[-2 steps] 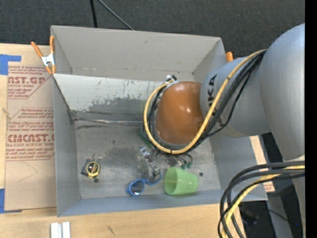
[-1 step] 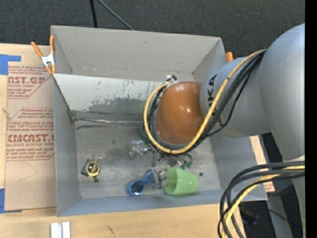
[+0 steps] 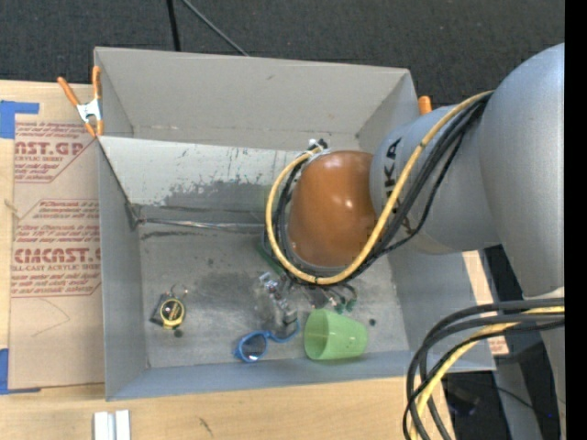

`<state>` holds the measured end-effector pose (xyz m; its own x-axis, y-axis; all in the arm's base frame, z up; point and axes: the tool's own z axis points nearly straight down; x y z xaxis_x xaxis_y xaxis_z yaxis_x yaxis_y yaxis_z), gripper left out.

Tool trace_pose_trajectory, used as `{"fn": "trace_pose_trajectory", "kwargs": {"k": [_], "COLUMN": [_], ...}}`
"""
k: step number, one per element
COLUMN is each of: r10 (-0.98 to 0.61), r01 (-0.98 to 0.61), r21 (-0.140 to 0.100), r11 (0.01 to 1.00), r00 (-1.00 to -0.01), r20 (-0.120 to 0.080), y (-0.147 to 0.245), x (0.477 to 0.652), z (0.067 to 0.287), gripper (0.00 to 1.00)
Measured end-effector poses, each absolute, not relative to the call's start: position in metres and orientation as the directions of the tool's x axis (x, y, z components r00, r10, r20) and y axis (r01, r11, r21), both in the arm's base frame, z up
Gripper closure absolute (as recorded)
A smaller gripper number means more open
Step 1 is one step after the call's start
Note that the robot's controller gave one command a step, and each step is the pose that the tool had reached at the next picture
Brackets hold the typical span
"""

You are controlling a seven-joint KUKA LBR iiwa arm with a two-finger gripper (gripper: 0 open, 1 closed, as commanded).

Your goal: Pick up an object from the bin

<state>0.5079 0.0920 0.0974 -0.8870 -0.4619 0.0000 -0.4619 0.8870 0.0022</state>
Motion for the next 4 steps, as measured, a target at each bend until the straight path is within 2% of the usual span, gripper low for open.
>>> {"fn": "trace_pose_trajectory", "kwargs": {"k": [1, 2, 3, 4], "r10": [-0.462, -0.462, -0.462, -0.462], "r01": [-0.462, -0.462, -0.462, -0.462], "r21": [0.002, 0.002, 0.002, 0.002], "r11": [0.887, 0.887, 0.887, 0.887], "r00": [-0.887, -0.887, -0.887, -0.887], "r20": [0.000, 0.000, 0.000, 0.000], "y": [0.0920, 0.0920, 0.0920, 0.0920], "x": [0.5079, 0.5078, 0.5078, 0.5078], "z": [0.0974, 0.0974, 0.0974, 0.0973], "gripper": [0.00, 1.00, 0.00, 1.00]}}
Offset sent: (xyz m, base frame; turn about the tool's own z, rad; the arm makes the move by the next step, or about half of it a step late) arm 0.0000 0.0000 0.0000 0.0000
